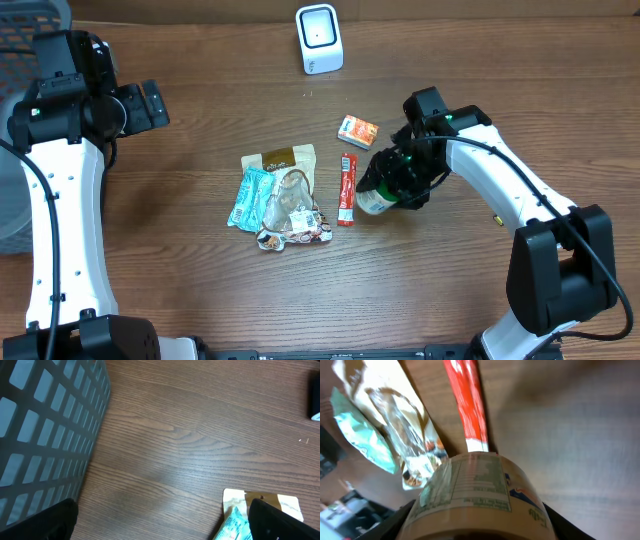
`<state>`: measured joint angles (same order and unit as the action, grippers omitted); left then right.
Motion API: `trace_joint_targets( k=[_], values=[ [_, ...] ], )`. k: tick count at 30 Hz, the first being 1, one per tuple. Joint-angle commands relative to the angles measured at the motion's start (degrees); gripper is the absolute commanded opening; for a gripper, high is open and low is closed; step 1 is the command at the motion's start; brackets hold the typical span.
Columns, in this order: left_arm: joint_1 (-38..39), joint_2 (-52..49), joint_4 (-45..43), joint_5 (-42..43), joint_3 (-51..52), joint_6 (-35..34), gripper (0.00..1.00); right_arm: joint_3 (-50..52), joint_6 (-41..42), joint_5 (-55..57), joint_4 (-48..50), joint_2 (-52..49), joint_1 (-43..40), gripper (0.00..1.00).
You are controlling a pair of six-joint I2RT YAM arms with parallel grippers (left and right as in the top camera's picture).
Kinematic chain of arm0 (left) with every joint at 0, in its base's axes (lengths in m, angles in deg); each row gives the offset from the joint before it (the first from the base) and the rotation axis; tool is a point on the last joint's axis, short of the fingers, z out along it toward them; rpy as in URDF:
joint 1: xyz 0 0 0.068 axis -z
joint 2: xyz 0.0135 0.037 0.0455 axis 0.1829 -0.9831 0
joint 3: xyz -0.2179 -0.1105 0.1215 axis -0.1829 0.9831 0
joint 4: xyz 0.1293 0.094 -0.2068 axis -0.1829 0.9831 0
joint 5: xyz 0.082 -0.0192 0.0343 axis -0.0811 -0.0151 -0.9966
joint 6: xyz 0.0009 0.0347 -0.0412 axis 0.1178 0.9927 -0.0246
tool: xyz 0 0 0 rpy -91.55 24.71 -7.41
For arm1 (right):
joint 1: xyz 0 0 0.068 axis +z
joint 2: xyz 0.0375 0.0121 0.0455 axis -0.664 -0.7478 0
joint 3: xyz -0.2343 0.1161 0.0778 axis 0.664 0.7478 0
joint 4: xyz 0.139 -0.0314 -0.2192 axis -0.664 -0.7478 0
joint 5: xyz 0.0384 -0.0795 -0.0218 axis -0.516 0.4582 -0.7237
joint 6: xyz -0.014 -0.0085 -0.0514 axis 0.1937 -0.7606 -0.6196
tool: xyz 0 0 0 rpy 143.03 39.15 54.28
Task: Scan the item barcode
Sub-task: 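Carry the jar up to the white scanner at the back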
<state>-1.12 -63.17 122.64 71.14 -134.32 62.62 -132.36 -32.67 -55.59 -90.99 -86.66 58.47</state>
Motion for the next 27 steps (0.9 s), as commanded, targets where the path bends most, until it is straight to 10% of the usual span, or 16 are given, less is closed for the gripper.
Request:
trace_joint_targets(
  k=[1,7,19,27],
  values=[
    [0.1,-0.4,-0.1,0.5,-0.6,-0.7,1.0,-1.2,-5.0,1.0,3.1,0.3,-0.5,0.07],
    [0.1,-0.4,-0.1,0.5,-0.6,-0.7,1.0,-2.0,-7.6,1.0,13.0,0.3,-1.1,0.04],
    [0.1,-0.4,-0.1,0.5,-0.6,-0.7,1.0,-26.7,-13.1,16.0,-12.9,0.2,6.0,0.04],
    [0.1,-0.4,-0.1,0.5,-0.6,-0.7,1.0,-26.6,-13.6,36.0,-7.4,-1.9,12.4,0.04]
  ],
)
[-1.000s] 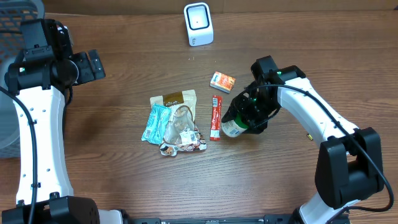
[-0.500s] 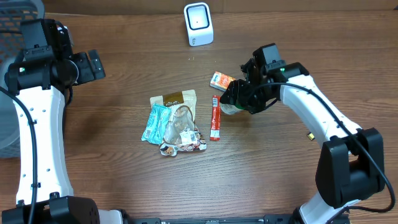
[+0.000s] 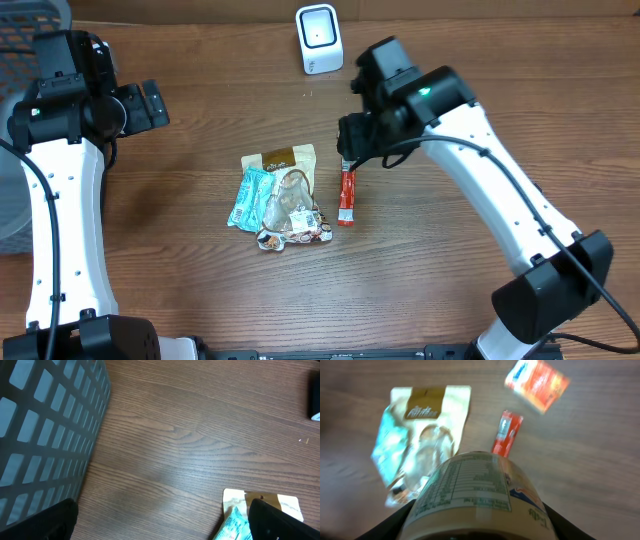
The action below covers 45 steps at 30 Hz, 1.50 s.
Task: Scan the item barcode
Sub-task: 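Carry the jar up to the white scanner at the back, then hold the jar's label in front of the white scanner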
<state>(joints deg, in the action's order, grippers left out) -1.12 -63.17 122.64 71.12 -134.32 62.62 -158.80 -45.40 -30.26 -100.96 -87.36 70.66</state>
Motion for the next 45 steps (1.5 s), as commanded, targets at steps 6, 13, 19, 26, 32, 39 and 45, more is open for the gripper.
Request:
trace_joint_targets(
  k=[6,13,19,26,32,39,45],
  values=[
    [0.1,-0.4,-0.1,0.5,-0.6,-0.7,1.0,0.2,-1.4,10.7,14.0,-5.9,0.0,0.04],
    [0.1,-0.4,-0.1,0.5,-0.6,-0.7,1.0,0.2,-8.3,10.7,32.3,-10.8,-1.6,0.04],
    [0.1,-0.4,-0.1,0.5,-0.6,-0.7,1.0,0.2,-8.4,10.8,48.6,-14.8,-1.8,0.04],
    [0.1,-0.4,-0.1,0.5,-0.6,-0.7,1.0,0.2,-8.4,10.8,64.1,-16.1,-1.8,0.04],
    [0.1,-0.4,-0.1,0.5,-0.6,-0.7,1.0,0.2,-8.4,10.8,76.1,-16.9,-2.4,0.04],
    [0.1,-0.4,-0.1,0.5,-0.6,-0.7,1.0,0.2,-8.3,10.8,89.9,-23.2,-3.6,0.04],
    [0.1,-0.4,-0.1,0.5,-0.6,-0.7,1.0,0.2,-8.3,10.7,104.5,-31.4,-5.0,0.04]
  ],
)
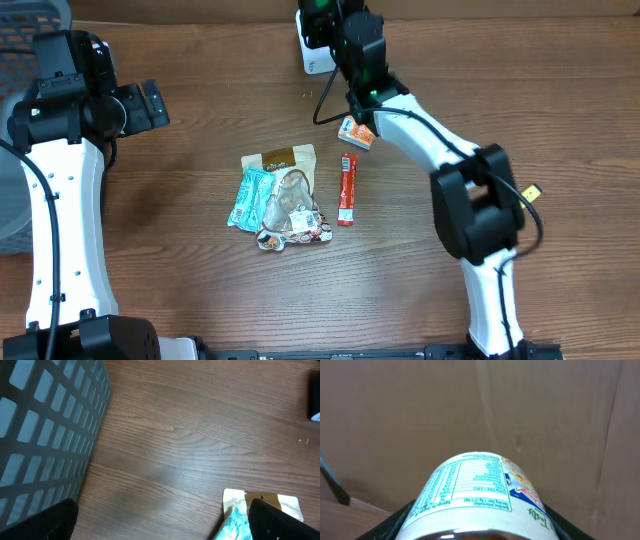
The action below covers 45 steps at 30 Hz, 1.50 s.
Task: Scan the item barcode
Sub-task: 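Hold the jar's label in front of the white scanner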
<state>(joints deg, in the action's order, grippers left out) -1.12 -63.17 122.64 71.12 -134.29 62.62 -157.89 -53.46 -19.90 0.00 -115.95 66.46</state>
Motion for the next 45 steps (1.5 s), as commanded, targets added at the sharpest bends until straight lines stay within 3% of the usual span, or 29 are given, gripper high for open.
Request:
trace_joint_targets(
  k=[1,5,12,20,26,45],
  values=[
    [0.1,-0.4,-0.1,0.5,-0.6,-0.7,1.0,-0.7,-0.3,0.4,5.9,-4.0,-1.0,0.04],
    [0.1,-0.4,-0.1,0.5,-0.6,-0.7,1.0,-0.8,-0.2,0.4,11.6,-7.6,-1.5,0.04],
    [0.1,-0.4,-0.1,0.5,-0.6,-0.7,1.0,-1.6,0.0,0.2,12.8,-10.9,-1.7,0.04],
    [0.1,-0.4,-0.1,0.5,-0.6,-0.7,1.0,-4.5,0.0,-1.3,12.2,-11.9,-1.7,0.04],
    [0.1,-0.4,-0.1,0.5,-0.6,-0.7,1.0,-7.0,0.0,-1.3,6.4,-11.9,-1.7,0.04],
    [0.1,-0.4,-0.1,0.5,-0.6,-0.7,1.0,-8.3,0.2,-0.9,8.2,-11.9,-1.9,0.04]
  ],
)
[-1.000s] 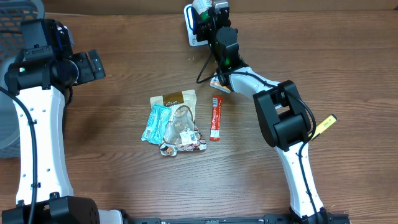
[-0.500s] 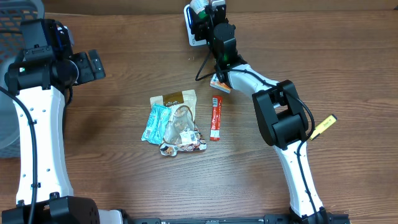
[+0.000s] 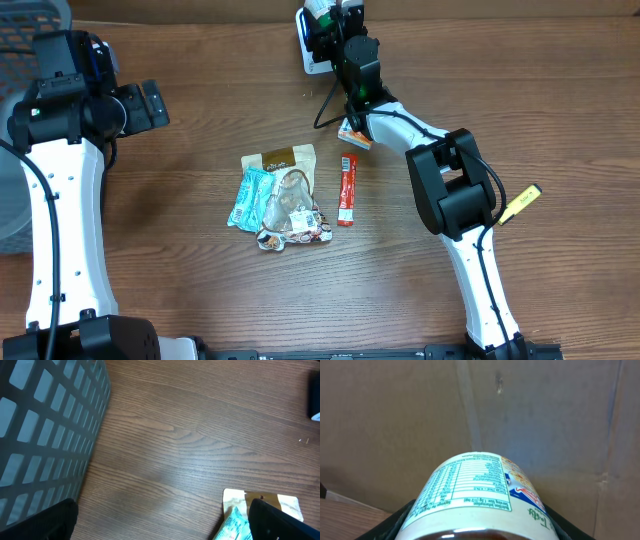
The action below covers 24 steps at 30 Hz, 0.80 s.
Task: Scan the item barcode
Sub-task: 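Hold the jar's label in front of the white scanner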
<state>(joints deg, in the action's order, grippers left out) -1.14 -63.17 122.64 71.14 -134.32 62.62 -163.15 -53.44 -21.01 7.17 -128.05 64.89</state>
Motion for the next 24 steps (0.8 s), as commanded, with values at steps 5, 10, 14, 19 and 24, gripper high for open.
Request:
trace_joint_targets(
  k=[5,10,14,19,24],
  values=[
    [0.1,-0.5,-0.1,0.5,-0.6,-0.7,1.0,-3.1,0.2,1.9,-0.2,0.0,-0.5,0.04],
    [0.1,-0.5,-0.1,0.5,-0.6,-0.7,1.0,-3.1,0.2,1.9,-0.3,-1.5,-0.8,0.04],
    [0.1,-0.5,-0.1,0.5,-0.6,-0.7,1.0,-3.8,0.2,1.7,0.7,-3.4,-0.8,0.04],
    [0.1,-0.5,-0.1,0.5,-0.6,-0.7,1.0,-4.0,0.2,1.7,0.7,-3.9,-0.8,0.04],
    [0.1,-0.5,-0.1,0.5,-0.6,-0.7,1.0,-5.5,0.1,1.7,2.7,-3.7,-0.8,0.04]
  ],
)
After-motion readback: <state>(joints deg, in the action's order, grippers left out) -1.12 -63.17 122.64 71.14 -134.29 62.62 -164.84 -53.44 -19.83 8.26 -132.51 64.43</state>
